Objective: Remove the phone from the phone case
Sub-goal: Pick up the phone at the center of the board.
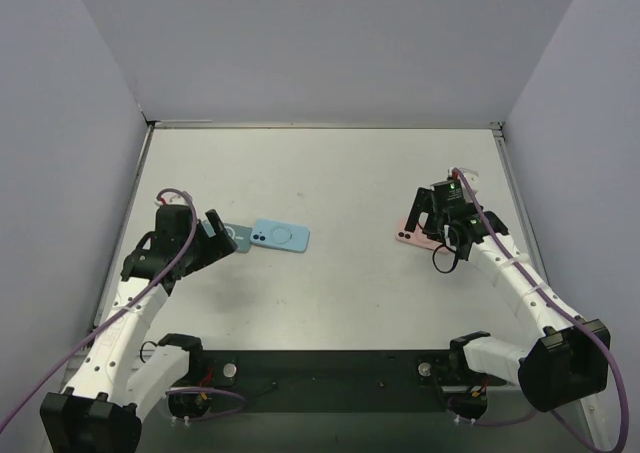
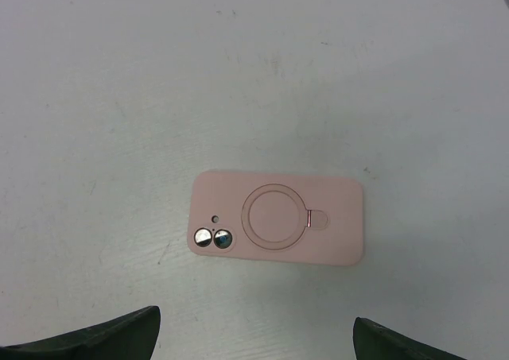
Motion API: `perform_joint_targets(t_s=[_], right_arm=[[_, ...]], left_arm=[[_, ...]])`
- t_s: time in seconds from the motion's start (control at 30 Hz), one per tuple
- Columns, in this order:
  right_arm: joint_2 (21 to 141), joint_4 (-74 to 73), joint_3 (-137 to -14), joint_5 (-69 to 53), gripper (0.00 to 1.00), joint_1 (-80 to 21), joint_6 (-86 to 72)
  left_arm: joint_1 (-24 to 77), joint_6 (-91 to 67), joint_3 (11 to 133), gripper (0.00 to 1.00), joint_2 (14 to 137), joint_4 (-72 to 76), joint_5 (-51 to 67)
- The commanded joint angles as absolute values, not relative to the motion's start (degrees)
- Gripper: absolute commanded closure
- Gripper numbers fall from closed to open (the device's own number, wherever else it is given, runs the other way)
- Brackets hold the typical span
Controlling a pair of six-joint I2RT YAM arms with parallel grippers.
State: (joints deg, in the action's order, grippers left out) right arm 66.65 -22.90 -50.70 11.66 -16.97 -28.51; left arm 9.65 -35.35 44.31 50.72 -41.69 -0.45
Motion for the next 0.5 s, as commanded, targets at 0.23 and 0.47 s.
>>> perform_joint_targets(t_s=[0.23,0.47], right_arm=[[67.4,-23.9,-51.5,8.4,0.0,-18.2,-26.5],[79.3,-20.6,-61.3,1.3,0.0,-29.4,-20.7]], left_arm=[[9.8,-36.6,46.1,0.03,48.5,-44.0,-0.7],[9.7,-37.4,45.3,0.03,49.6,-43.2,0.0]])
